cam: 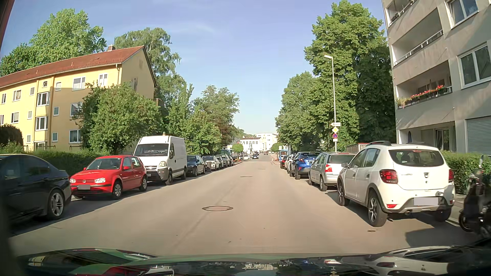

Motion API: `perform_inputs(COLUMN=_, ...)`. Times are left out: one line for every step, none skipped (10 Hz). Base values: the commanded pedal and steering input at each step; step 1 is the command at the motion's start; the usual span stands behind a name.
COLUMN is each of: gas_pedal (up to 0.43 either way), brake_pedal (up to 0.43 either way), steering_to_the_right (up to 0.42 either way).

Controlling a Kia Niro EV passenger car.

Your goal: Follow the waypoints while adhering to traffic rules and regulations

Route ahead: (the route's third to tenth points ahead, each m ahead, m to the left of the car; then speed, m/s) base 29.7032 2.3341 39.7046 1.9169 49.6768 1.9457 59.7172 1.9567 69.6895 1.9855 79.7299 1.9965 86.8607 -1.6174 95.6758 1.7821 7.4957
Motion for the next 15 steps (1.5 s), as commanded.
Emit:
perform_inputs(gas_pedal=0.039, brake_pedal=0.0, steering_to_the_right=0.001)
perform_inputs(gas_pedal=0.039, brake_pedal=0.0, steering_to_the_right=0.001)
perform_inputs(gas_pedal=0.039, brake_pedal=0.0, steering_to_the_right=0.001)
perform_inputs(gas_pedal=0.039, brake_pedal=0.0, steering_to_the_right=0.001)
perform_inputs(gas_pedal=0.039, brake_pedal=0.0, steering_to_the_right=0.001)
perform_inputs(gas_pedal=0.039, brake_pedal=0.0, steering_to_the_right=0.001)
perform_inputs(gas_pedal=0.039, brake_pedal=0.0, steering_to_the_right=0.001)
perform_inputs(gas_pedal=0.039, brake_pedal=0.0, steering_to_the_right=0.001)
perform_inputs(gas_pedal=0.039, brake_pedal=0.0, steering_to_the_right=0.001)
perform_inputs(gas_pedal=0.039, brake_pedal=0.0, steering_to_the_right=0.0)
perform_inputs(gas_pedal=0.039, brake_pedal=0.0, steering_to_the_right=0.0)
perform_inputs(gas_pedal=0.039, brake_pedal=0.0, steering_to_the_right=-0.002)
perform_inputs(gas_pedal=0.039, brake_pedal=0.0, steering_to_the_right=-0.003)
perform_inputs(gas_pedal=0.039, brake_pedal=0.0, steering_to_the_right=-0.006)
perform_inputs(gas_pedal=0.039, brake_pedal=0.0, steering_to_the_right=-0.007)
